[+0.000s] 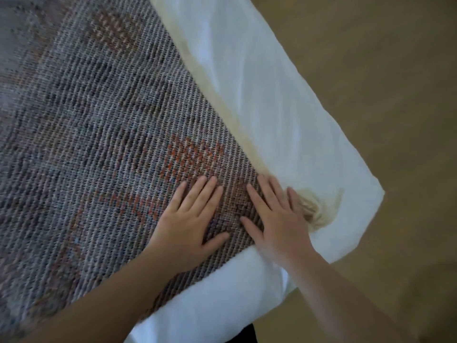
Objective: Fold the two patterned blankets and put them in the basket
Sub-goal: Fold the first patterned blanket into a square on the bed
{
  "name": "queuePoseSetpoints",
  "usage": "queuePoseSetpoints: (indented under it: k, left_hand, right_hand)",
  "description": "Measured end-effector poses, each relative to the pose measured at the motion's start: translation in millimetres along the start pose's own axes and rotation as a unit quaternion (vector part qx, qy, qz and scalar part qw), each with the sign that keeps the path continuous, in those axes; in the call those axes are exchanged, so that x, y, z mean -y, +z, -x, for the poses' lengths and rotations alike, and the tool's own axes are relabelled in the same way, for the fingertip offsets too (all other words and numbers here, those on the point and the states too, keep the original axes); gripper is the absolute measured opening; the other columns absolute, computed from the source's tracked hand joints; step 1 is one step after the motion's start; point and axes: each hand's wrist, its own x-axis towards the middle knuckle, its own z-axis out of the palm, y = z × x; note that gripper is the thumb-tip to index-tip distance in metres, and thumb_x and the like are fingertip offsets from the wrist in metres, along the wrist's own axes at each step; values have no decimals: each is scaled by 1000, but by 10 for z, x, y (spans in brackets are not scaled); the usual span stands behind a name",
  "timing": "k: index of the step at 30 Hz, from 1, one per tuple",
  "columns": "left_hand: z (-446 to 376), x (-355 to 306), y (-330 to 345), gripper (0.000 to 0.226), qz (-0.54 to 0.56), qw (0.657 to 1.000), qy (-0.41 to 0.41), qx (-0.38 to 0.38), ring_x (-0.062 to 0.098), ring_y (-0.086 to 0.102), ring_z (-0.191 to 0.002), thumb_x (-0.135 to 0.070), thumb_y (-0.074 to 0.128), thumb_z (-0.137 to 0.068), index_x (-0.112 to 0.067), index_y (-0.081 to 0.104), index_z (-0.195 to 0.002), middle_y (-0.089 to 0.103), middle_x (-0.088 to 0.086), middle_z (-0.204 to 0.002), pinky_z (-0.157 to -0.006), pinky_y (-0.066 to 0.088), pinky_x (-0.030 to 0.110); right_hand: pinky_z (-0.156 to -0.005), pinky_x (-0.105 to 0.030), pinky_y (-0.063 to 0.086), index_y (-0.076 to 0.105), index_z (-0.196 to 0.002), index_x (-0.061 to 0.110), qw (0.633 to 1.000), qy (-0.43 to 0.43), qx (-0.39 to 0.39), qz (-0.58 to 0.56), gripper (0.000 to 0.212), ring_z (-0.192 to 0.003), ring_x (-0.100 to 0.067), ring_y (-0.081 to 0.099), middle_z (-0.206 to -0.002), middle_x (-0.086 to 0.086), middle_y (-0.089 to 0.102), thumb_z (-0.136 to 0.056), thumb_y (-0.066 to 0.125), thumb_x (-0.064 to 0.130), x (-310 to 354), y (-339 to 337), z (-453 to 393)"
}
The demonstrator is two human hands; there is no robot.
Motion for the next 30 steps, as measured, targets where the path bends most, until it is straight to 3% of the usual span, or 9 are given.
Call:
queuePoseSetpoints:
  k: [4,7,10,22,30]
  left_hand:
    - [194,87,94,85,-3,1000,-8,-11,25,11,-154,-70,25,-97,-10,26,-157,18,8,-166,-120,16,52]
    - [371,133,115,84,15,998,-42,-34,26,14,-153,-67,30,-96,-8,29,-156,21,9,-165,-120,18,52]
    - [740,337,183,84,21,995,-91,-38,25,16,-153,-65,32,-94,-7,30,-155,23,9,-164,-120,16,52]
    - [3003,1296,742,86,52,966,-238,-82,28,19,-152,-62,46,-86,-10,37,-153,25,9,-163,-122,11,52]
    - [4971,1954,1296,85,86,938,-325,-82,27,20,-152,-69,40,-89,-17,32,-156,24,7,-164,-121,13,52]
  right_hand:
    - [-121,-53,3,30,-154,24,999,15,-27,11,67,-152,-23,10,-164,-3,17,-95,36,54,69,-73,21]
    - [-120,-55,9,35,-153,23,996,-85,-32,-6,66,-151,-26,18,-162,-6,26,-96,39,56,493,-177,-113]
    - [-121,-51,5,30,-155,23,987,-162,9,-17,72,-152,-24,14,-163,-5,24,-96,31,65,993,-161,-238]
    - [-119,-53,3,26,-156,24,933,-345,98,14,83,-152,-28,9,-165,-4,16,-92,23,77,3316,482,163]
    - [-118,-54,7,34,-152,22,910,-388,130,69,82,-150,-32,18,-162,-7,25,-92,23,77,5126,1103,937]
